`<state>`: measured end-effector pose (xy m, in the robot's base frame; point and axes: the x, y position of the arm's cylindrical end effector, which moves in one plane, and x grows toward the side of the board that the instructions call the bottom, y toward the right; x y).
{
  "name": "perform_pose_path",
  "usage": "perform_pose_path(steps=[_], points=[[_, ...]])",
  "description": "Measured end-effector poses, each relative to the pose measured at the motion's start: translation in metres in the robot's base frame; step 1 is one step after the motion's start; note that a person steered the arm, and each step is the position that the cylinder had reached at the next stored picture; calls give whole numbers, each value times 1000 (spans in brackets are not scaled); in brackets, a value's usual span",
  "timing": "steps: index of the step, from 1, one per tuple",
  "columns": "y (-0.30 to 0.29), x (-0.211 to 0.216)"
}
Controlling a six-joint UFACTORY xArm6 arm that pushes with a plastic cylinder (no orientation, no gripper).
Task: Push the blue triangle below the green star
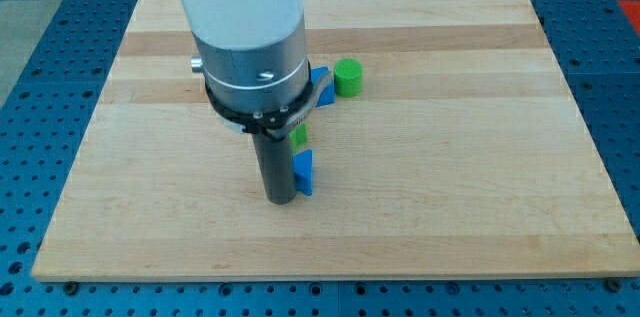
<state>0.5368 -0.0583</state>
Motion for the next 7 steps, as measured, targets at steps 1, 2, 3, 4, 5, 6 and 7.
perform_pose_path(steps=[1, 2, 3, 4, 5, 6, 7], points=[[8, 44], [34, 75], [69, 8], [69, -3], [61, -3], [52, -3], [49, -5]])
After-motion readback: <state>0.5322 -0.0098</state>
